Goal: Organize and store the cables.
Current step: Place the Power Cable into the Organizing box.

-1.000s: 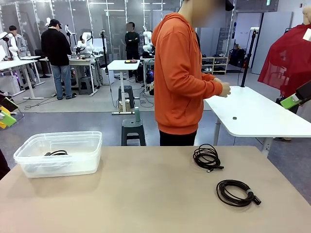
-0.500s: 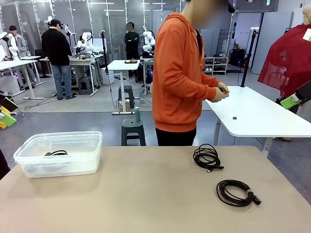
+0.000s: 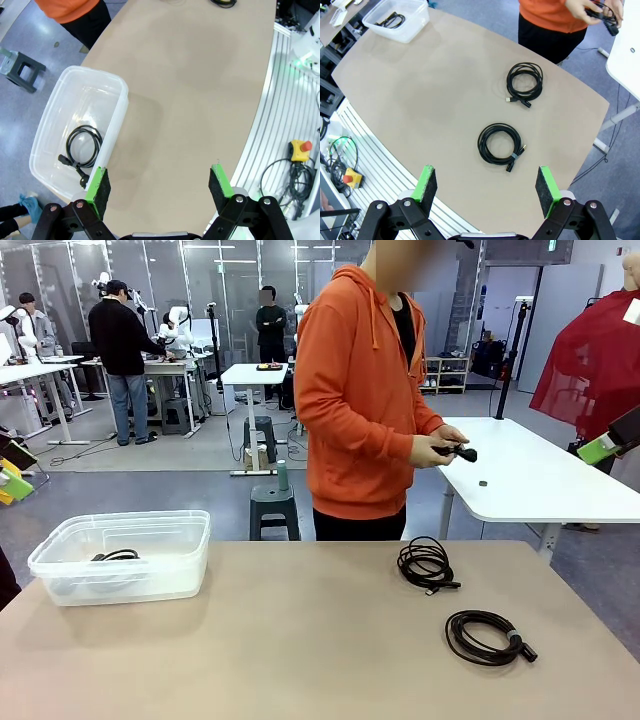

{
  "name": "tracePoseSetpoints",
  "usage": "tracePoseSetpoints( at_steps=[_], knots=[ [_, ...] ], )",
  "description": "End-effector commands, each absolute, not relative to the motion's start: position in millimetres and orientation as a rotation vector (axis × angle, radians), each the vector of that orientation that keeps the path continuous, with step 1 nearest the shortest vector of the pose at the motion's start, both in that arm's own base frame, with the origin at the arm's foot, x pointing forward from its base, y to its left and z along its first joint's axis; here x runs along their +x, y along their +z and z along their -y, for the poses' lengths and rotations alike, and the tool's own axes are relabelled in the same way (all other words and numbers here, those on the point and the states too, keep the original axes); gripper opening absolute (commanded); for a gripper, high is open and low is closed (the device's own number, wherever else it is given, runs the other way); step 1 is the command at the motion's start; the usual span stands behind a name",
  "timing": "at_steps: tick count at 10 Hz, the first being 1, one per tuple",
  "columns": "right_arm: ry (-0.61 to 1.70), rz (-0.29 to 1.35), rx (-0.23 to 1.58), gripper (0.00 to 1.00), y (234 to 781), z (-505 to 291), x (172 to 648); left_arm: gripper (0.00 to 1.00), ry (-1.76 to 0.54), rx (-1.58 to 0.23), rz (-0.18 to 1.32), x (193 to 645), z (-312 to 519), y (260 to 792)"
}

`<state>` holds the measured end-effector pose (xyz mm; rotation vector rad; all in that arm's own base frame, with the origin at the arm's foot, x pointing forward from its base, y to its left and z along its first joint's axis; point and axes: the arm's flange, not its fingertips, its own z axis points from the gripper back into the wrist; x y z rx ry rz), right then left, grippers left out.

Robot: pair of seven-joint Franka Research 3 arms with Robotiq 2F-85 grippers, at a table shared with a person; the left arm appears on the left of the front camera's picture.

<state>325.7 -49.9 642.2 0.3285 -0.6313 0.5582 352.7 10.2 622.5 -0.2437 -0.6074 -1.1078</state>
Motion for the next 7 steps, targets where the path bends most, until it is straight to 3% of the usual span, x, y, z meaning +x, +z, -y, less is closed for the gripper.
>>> tracePoseSetpoints(
  at_steps=[1,7],
  knots=[
    [0.575,0.633,0.340,1.00,642.1,50.6,325.8,1.00,-1.090,-0.241,0.602,353.1,-6.9,623.2],
    [0.575,0.633,0.340,1.00,642.1,50.6,325.8,1.00,-1.090,-0.241,0.602,353.1,-6.9,623.2]
  ],
)
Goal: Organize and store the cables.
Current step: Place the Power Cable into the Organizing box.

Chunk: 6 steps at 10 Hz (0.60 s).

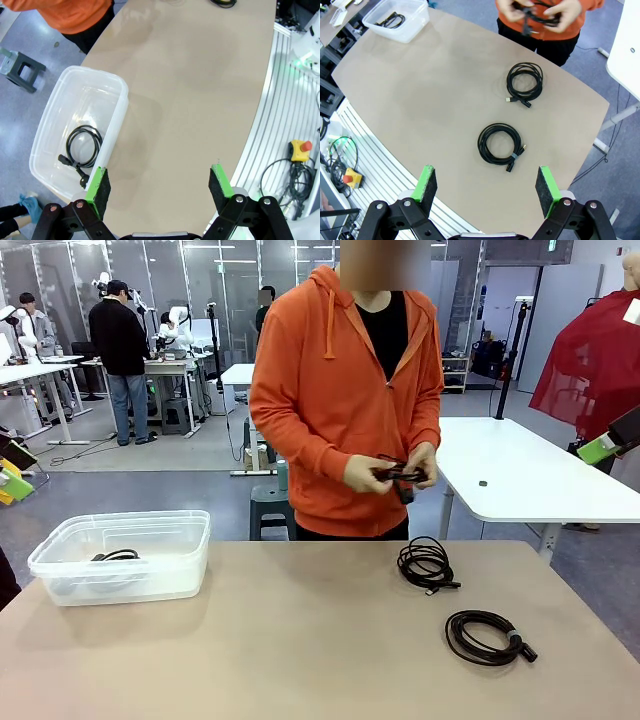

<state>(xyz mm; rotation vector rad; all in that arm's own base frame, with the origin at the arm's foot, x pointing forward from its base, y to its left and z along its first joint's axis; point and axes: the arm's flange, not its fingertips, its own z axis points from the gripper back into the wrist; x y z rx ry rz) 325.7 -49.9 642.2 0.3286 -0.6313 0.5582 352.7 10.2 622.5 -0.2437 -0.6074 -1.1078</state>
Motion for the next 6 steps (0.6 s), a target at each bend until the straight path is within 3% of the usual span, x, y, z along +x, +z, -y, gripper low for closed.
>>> tracePoseSetpoints(
  at_steps=[1,6],
  knots=[
    [0.575,0.633,0.340,1.00,642.1,50.6,325.8,1.00,-1.090,-0.241,0.602,353.1,-6.9,623.2],
    [0.575,0.633,0.340,1.00,642.1,50.6,325.8,1.00,-1.090,-0.241,0.602,353.1,-6.9,623.2]
  ],
)
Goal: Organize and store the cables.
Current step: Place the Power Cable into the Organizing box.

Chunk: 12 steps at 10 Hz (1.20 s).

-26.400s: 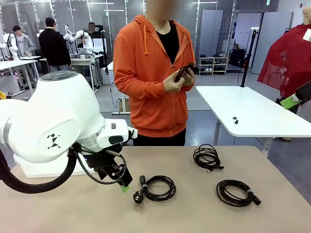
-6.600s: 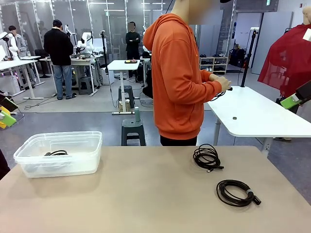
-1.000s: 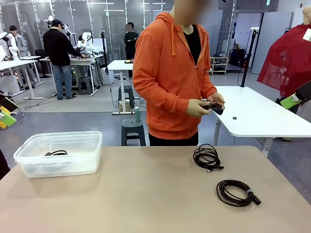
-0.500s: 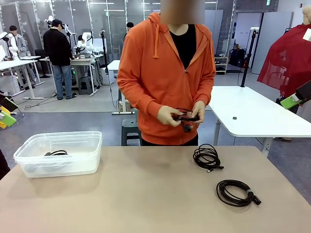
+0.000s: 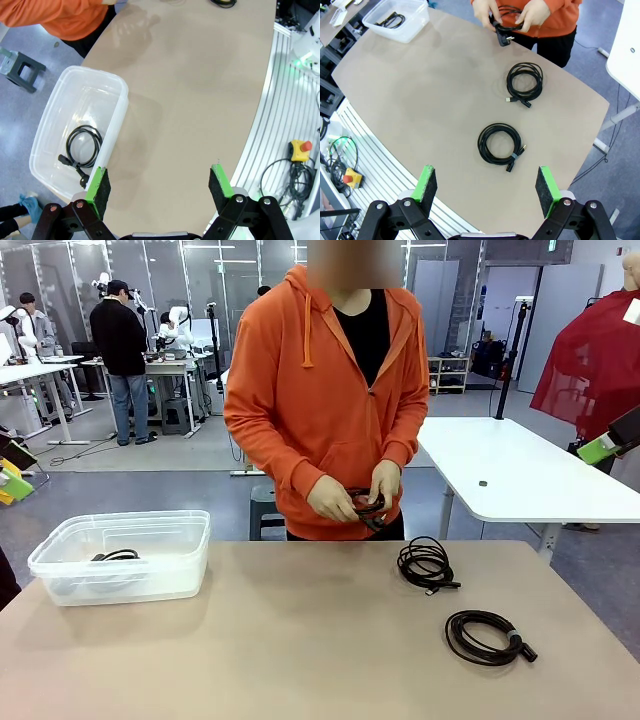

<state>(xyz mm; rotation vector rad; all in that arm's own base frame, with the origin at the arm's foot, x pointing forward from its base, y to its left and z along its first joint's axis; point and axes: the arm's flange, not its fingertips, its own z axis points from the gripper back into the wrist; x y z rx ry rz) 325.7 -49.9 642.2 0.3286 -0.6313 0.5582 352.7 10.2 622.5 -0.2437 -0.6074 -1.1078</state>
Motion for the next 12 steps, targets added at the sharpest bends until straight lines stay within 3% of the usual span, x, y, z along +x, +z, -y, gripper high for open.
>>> tracePoseSetpoints(
  at_steps=[1,12],
  knots=[
    [0.575,0.633,0.340,1.00,642.1,50.6,325.8,1.00,-1.090,-0.241,0.602,353.1,-6.9,623.2],
    [0.575,0.633,0.340,1.00,642.1,50.6,325.8,1.00,-1.090,-0.241,0.602,353.1,-6.9,623.2]
  ],
)
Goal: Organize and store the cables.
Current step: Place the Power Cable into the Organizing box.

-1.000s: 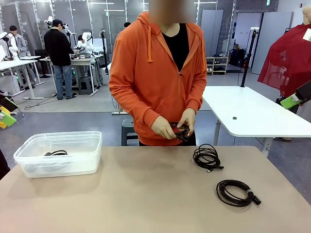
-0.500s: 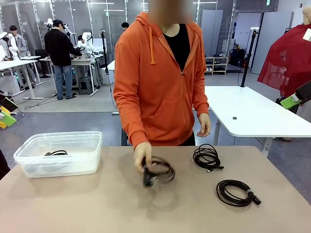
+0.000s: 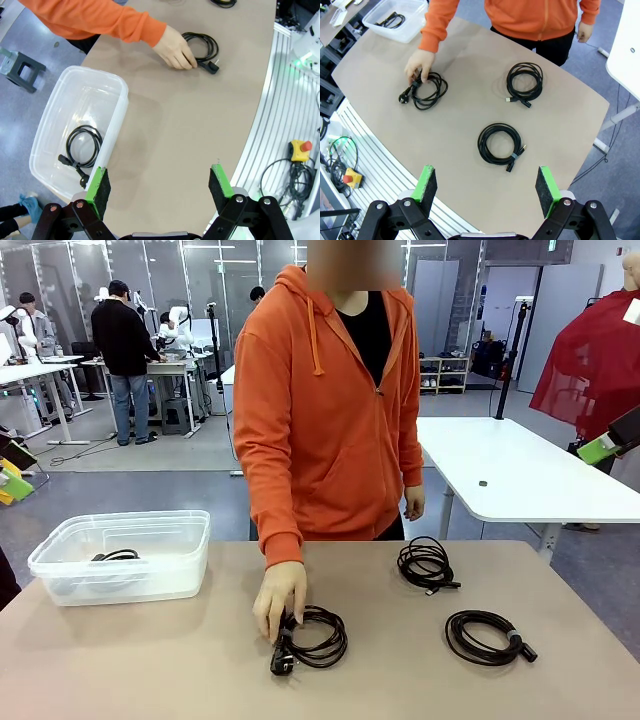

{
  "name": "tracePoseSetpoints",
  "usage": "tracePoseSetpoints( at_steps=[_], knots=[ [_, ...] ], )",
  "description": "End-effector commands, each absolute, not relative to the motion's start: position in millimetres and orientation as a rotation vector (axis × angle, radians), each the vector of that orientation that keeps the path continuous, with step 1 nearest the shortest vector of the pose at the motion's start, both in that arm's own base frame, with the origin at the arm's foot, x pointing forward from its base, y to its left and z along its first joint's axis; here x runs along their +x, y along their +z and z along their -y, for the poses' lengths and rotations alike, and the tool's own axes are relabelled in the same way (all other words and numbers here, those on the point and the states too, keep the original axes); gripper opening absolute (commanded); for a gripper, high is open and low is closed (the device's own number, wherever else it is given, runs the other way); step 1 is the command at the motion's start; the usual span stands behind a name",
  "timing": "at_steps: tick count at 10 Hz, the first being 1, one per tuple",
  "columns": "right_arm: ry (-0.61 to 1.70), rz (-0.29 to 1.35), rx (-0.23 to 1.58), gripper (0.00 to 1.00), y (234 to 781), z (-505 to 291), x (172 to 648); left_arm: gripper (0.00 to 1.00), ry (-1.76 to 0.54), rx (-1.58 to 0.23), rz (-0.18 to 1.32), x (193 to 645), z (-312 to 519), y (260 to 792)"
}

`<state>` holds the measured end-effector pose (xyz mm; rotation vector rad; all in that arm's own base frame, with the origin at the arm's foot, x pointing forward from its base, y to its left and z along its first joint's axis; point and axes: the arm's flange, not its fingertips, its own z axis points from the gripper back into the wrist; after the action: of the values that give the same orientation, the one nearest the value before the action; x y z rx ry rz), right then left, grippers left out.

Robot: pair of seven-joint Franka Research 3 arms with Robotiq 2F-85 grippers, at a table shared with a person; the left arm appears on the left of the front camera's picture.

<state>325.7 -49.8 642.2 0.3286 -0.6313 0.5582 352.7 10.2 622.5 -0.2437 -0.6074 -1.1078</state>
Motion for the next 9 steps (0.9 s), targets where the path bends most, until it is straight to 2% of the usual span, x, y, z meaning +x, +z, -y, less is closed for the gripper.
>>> tracePoseSetpoints(
  at_steps=[1,9],
  knots=[
    [0.575,0.633,0.340,1.00,642.1,50.6,325.8,1.00,-1.090,-0.241,0.602,353.1,-6.9,623.2],
    [0.575,0.633,0.340,1.00,642.1,50.6,325.8,1.00,-1.090,-0.241,0.602,353.1,-6.9,623.2]
  ],
)
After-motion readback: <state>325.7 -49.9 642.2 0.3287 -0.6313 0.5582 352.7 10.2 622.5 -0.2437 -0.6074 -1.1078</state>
